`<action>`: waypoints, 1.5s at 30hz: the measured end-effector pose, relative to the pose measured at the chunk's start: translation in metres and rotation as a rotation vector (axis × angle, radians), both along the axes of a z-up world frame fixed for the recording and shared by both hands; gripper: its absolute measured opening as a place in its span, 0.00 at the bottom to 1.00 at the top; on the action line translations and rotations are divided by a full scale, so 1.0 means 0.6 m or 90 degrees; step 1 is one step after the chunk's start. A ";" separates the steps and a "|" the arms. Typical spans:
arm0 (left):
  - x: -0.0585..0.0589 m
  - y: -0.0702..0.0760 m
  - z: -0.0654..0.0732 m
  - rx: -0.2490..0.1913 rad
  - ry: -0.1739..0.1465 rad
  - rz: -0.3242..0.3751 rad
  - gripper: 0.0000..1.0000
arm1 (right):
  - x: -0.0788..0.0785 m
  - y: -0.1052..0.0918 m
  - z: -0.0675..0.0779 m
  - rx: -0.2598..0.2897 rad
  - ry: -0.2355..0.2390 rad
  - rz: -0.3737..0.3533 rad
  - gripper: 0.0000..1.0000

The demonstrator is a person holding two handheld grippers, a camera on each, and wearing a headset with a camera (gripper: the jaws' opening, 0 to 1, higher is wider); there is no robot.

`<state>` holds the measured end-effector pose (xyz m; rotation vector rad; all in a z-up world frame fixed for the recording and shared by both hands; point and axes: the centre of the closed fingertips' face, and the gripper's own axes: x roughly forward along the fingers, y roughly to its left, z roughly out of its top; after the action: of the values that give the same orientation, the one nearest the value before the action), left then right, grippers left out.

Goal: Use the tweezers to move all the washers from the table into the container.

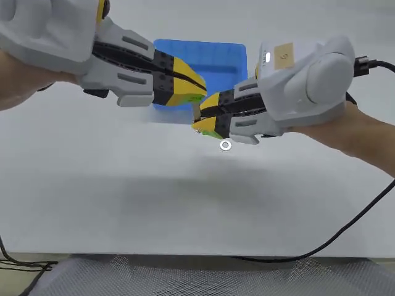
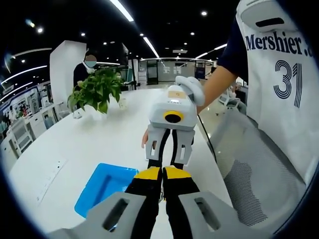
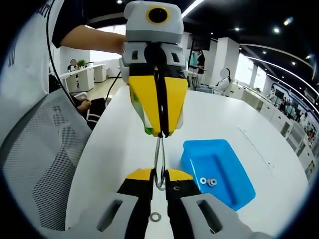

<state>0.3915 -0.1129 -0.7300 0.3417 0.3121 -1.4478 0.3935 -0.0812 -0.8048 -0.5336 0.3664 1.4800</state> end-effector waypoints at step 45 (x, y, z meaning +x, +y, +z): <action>0.154 0.011 -0.021 0.026 -0.047 0.014 0.05 | 0.178 0.014 -0.025 0.006 -0.026 -0.034 0.10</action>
<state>0.4837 -0.1064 -0.7424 0.4232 0.2853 -1.4053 0.5006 -0.0730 -0.8199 -0.5416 0.3394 1.4160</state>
